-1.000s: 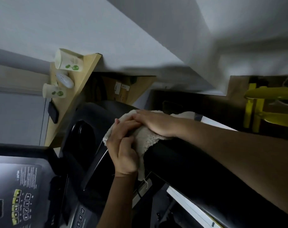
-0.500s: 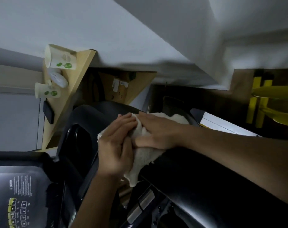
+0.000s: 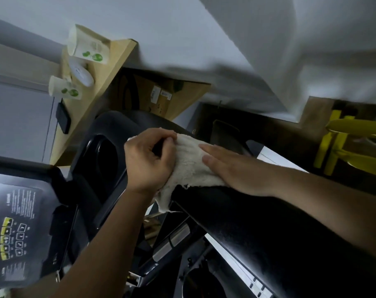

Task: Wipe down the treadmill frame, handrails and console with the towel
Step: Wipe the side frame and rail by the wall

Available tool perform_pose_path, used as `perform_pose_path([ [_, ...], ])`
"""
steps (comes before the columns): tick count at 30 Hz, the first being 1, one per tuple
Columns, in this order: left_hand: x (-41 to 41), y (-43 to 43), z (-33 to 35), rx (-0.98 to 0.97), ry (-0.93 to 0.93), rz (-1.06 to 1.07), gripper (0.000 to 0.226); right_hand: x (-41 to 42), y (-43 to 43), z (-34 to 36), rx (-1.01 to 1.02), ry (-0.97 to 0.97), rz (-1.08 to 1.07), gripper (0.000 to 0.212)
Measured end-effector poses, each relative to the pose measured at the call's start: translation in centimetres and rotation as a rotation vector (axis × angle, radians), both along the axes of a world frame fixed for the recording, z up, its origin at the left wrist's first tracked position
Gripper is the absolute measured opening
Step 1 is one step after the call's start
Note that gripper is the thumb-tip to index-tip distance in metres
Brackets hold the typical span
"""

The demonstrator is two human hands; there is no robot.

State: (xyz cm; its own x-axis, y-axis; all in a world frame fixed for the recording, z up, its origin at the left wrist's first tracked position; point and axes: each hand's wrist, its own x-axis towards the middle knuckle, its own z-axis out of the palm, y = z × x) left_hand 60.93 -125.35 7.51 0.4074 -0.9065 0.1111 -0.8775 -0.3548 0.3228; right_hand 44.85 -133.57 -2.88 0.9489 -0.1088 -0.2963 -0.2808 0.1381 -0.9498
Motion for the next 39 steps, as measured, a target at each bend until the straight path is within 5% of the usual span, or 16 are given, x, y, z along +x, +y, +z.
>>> perform_pose_path([
  [5,0.2,0.2,-0.1,-0.06,0.019,-0.007,0.02,2.4,0.0,1.9,0.0,-0.206,-0.112,0.047],
  [8,0.1,0.1,0.0,-0.037,-0.007,-0.025,0.019,5.1,-0.8,-1.2,0.189,-0.148,-0.061,0.05],
  [14,0.0,0.2,-0.1,-0.038,-0.04,-0.047,0.019,1.2,-0.1,-3.4,0.255,-0.039,-0.037,0.067],
  [23,-1.1,0.4,-0.6,0.168,-0.092,-0.024,0.044,0.0,0.8,1.6,-0.199,-0.034,-0.07,0.054],
  [27,-4.3,2.1,-1.6,0.188,-0.198,0.002,0.054,-2.7,1.1,0.8,-0.194,0.01,-0.09,0.049],
  [33,-11.8,5.3,-2.3,0.165,-0.18,0.055,0.055,-9.2,1.9,-0.3,-0.285,0.008,-0.051,0.042],
  [36,-15.0,6.7,-2.5,0.119,-0.15,0.057,0.057,-11.1,1.8,0.3,-0.32,-0.031,-0.06,0.055],
  [39,-15.9,7.5,-2.7,0.08,-0.091,0.01,0.059,-11.0,2.5,2.8,-0.542,-0.114,-0.055,0.037],
])
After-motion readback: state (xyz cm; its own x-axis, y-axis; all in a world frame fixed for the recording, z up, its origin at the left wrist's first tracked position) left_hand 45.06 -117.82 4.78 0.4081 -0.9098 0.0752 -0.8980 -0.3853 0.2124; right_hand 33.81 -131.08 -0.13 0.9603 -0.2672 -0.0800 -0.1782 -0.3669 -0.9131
